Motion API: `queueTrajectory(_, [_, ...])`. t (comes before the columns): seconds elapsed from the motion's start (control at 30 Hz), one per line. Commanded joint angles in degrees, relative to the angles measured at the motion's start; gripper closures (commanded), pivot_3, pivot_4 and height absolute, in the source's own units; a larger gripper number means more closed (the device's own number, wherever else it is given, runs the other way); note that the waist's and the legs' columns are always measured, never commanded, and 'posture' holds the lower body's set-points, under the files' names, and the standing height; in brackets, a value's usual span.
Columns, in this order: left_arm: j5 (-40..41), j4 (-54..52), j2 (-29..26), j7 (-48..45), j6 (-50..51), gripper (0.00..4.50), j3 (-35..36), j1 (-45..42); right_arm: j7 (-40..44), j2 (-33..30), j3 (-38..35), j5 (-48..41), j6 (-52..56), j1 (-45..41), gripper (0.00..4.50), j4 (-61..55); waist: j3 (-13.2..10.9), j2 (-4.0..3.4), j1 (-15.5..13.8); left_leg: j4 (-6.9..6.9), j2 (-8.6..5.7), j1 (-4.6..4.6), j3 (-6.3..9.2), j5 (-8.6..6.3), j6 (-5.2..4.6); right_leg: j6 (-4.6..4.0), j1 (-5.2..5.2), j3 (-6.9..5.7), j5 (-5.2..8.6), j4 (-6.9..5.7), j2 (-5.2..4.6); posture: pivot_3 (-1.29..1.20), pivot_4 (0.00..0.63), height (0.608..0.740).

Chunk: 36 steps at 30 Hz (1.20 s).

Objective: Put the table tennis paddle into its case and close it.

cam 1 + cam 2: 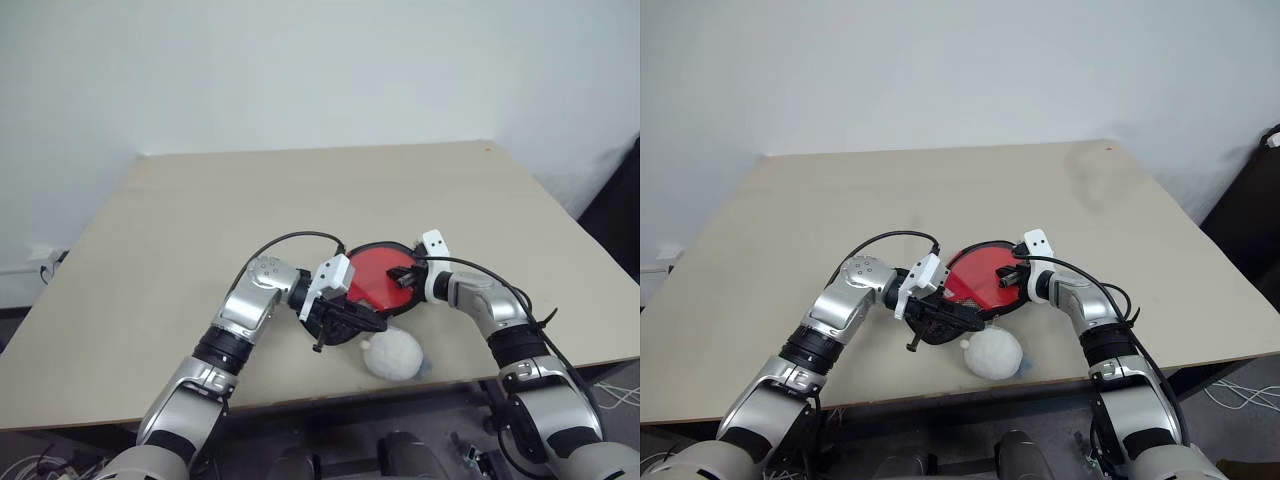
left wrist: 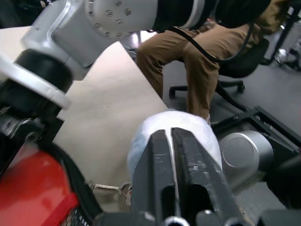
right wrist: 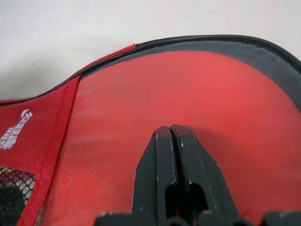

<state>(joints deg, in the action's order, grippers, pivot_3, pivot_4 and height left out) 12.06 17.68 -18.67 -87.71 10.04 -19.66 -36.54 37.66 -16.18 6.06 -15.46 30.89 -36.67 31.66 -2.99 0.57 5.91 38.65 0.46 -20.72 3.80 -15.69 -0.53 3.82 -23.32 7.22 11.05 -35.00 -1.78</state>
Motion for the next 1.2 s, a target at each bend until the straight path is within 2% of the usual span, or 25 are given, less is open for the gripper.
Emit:
queueTrajectory(0.03, [-0.06, 0.1, 0.54, -0.73, -1.9, 3.25, -0.86, -2.18, 0.04, 0.33, -0.82, 1.11, -0.85, -1.38, 4.5, 0.84, 0.01, -0.03, 0.04, 0.0, 0.0, 0.01, 0.0, 0.0, 0.0, 0.0, 0.01, 0.0, 0.0, 0.0, 0.0, 0.0, 0.0, 0.74])
queueTrajectory(0.1, [-0.46, 0.33, 0.67, -1.32, -2.52, 2.73, -1.54, -2.52, 0.02, 0.44, -0.85, 1.25, -0.96, -1.54, 4.5, 1.19, 0.02, -0.03, 0.04, 0.0, 0.0, 0.02, 0.0, 0.0, 0.0, 0.0, 0.01, 0.0, 0.0, -0.01, 0.0, 0.0, 0.0, 0.74])
queueTrajectory(0.47, [-4.95, 3.36, 0.15, -2.9, -8.66, 2.73, -6.35, -3.53, 0.14, 1.41, -1.35, 2.09, -0.84, -1.57, 4.5, 1.6, 0.03, -0.05, 0.33, 0.01, 0.0, 0.04, 0.0, 0.0, 0.0, 0.0, 0.03, 0.02, 0.0, -0.04, 0.02, 0.0, 0.0, 0.74])
queueTrajectory(0.57, [-3.52, 4.19, 0.95, -3.02, -5.97, 2.73, -5.6, -4.49, 0.19, 1.58, -1.39, 2.29, -0.81, -1.51, 4.5, 1.61, 0.03, -0.05, 0.34, 0.01, 0.0, 0.04, 0.01, 0.0, 0.0, 0.0, 0.03, 0.02, 0.0, -0.04, 0.02, 0.0, 0.0, 0.74])
queueTrajectory(0.67, [-3.22, 4.55, 1.25, -2.81, -6.27, 2.27, -5.16, -4.88, 0.21, 1.74, -1.35, 2.56, -0.75, -1.36, 4.5, 1.56, 0.03, -0.06, 0.35, 0.02, 0.0, 0.04, 0.01, 0.0, 0.0, 0.0, 0.04, 0.02, 0.0, -0.05, 0.02, 0.0, 0.0, 0.74])
queueTrajectory(0.97, [-2.55, 4.27, 1.71, -2.57, -5.87, 0.01, -4.32, -4.99, 0.43, 2.23, -0.94, 3.17, -0.65, -1.14, 4.5, 1.47, 0.03, -0.06, 0.37, 0.03, 0.0, 0.06, 0.02, 0.0, 0.0, 0.0, 0.03, 0.02, 0.0, -0.1, 0.03, 0.0, 0.0, 0.74])
queueTrajectory(1.2, [-6.75, 6.52, 1.33, -1.17, -12.8, 0.01, -6.84, -4.87, 0.44, 2.53, -0.87, 3.36, -0.78, -1.15, 4.5, 1.87, 0.03, -0.06, 0.37, 0.03, 0.0, 0.08, 0.02, 0.0, 0.0, 0.0, 0.03, 0.03, 0.0, -0.13, 0.04, 0.0, 0.0, 0.74])
